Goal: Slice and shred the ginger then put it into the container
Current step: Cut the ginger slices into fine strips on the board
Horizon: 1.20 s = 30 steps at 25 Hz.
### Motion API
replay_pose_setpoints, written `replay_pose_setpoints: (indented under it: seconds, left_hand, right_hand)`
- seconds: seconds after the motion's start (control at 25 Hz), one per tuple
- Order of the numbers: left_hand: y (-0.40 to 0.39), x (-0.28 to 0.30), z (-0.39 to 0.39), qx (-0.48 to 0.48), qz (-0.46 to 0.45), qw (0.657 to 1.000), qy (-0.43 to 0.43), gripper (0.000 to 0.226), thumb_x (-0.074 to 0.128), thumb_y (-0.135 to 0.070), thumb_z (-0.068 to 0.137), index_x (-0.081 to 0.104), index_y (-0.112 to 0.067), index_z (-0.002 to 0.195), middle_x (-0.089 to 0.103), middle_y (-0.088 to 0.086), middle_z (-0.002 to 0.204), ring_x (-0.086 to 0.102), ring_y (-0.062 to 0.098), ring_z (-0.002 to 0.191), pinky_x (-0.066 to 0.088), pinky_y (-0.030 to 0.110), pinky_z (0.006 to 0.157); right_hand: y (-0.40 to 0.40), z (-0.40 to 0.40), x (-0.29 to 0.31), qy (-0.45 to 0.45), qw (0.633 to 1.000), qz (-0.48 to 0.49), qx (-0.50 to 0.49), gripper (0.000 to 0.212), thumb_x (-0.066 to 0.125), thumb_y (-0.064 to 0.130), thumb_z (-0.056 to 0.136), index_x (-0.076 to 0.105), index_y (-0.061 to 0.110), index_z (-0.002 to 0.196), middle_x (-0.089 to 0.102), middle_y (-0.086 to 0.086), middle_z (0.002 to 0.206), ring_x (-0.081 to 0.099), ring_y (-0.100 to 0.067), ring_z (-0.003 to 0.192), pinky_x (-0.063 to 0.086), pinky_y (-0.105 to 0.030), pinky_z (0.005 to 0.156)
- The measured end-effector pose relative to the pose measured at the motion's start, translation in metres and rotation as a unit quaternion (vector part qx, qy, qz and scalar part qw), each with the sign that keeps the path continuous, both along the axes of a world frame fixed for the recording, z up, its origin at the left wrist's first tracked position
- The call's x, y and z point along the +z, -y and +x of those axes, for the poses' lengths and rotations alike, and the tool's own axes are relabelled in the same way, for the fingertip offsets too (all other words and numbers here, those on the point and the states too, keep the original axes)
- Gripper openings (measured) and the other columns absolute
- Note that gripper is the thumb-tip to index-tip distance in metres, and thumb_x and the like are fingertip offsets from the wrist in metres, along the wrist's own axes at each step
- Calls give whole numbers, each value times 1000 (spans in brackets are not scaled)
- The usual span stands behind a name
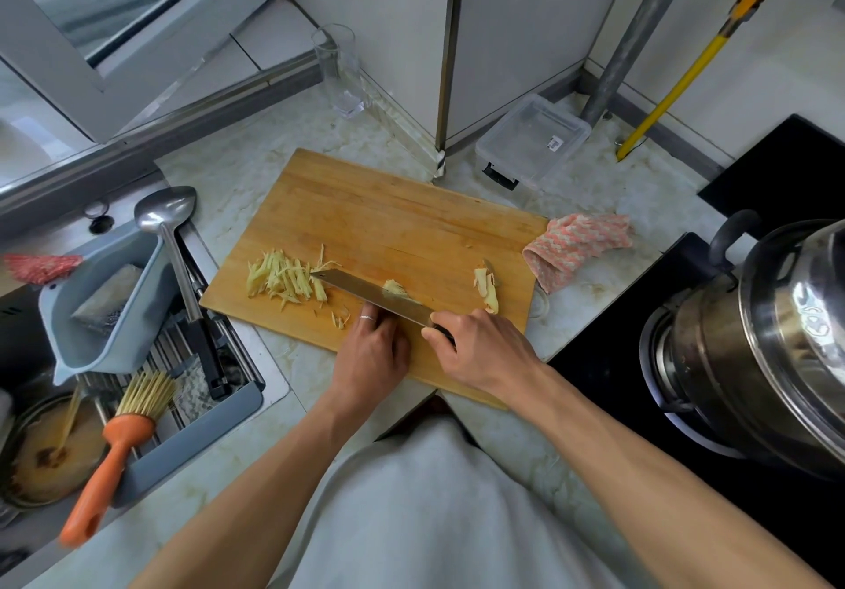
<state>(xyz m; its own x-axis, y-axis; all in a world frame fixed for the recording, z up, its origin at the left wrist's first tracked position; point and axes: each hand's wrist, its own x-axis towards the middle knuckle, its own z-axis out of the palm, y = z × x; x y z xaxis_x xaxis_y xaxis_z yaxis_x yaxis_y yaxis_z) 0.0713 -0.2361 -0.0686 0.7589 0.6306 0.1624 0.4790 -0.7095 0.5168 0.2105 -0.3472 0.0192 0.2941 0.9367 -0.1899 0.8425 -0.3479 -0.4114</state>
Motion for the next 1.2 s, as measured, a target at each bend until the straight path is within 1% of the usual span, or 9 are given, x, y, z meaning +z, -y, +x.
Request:
replay_pose_setpoints:
  seconds: [0.12,0.2,0.32,0.48,0.64,0.76,0.92,1.08,1.2]
  left_hand:
    - [0,-2,0,-2,0,1000,1,38,41,-16,85,71,3,98,62,22,109,57,36,100,57,42,81]
    - [-1,-1,0,-6,0,1000,5,38,40,-16,84,69,3,99,58,21,113,59,38,98,56,41,83]
    - [0,2,0,-2,-4,1000,-3,38,40,-17,84,69,3,99,59,22,111,60,40,97,56,42,82]
    - [-1,-1,-1,-8,0,1000,0,38,41,-15,85,69,4,103,59,21,114,58,38,102,55,41,87]
    - [0,-1,-1,-19,16,1000,13,33,42,-12,85,69,5,97,59,21,111,58,39,101,55,42,86]
    - [-3,-4,-1,-23,17,999,15,35,42,-12,86,67,6,101,57,22,115,57,39,103,53,43,90]
    - [-1,-4,-2,-20,17,1000,12,35,41,-12,87,67,6,102,58,24,111,57,41,100,55,45,86]
    - [-1,-5,-3,-28,11,999,14,34,42,-11,87,66,6,105,55,23,116,56,39,105,53,44,91]
    - [-2,-4,-4,-24,8,1000,12,35,42,-13,88,67,5,106,55,22,118,56,38,105,54,43,89]
  right_hand:
    - [2,0,0,-11,1000,-2,-3,37,41,44,104,64,15,99,68,-10,78,64,-36,74,45,-37,59]
    - [0,3,-1,-11,1000,-8,-14,37,41,45,103,64,16,101,69,-11,82,64,-38,78,47,-38,61]
    - [1,2,-3,-8,1000,-11,-11,37,40,46,104,64,18,105,69,-13,84,65,-39,81,51,-40,64]
    - [3,1,-4,-15,1000,-3,-16,38,41,46,103,65,17,108,70,-13,85,65,-39,81,52,-40,65]
    - [3,-1,-5,-13,1000,0,-15,37,41,46,103,64,16,106,70,-13,84,66,-39,80,51,-39,64]
    - [2,-1,-5,-19,1000,5,-21,38,42,45,104,65,16,110,71,-14,85,66,-39,80,51,-40,64]
    - [0,-1,-4,-8,1000,-4,-7,37,40,45,104,63,16,106,70,-15,84,66,-40,81,52,-41,65]
    - [2,0,-4,-7,1000,-1,-11,38,40,45,104,64,16,110,71,-13,84,67,-39,80,52,-39,64]
    - [0,-2,-2,-12,1000,0,-9,38,41,45,104,64,16,110,70,-14,84,66,-39,80,51,-39,64]
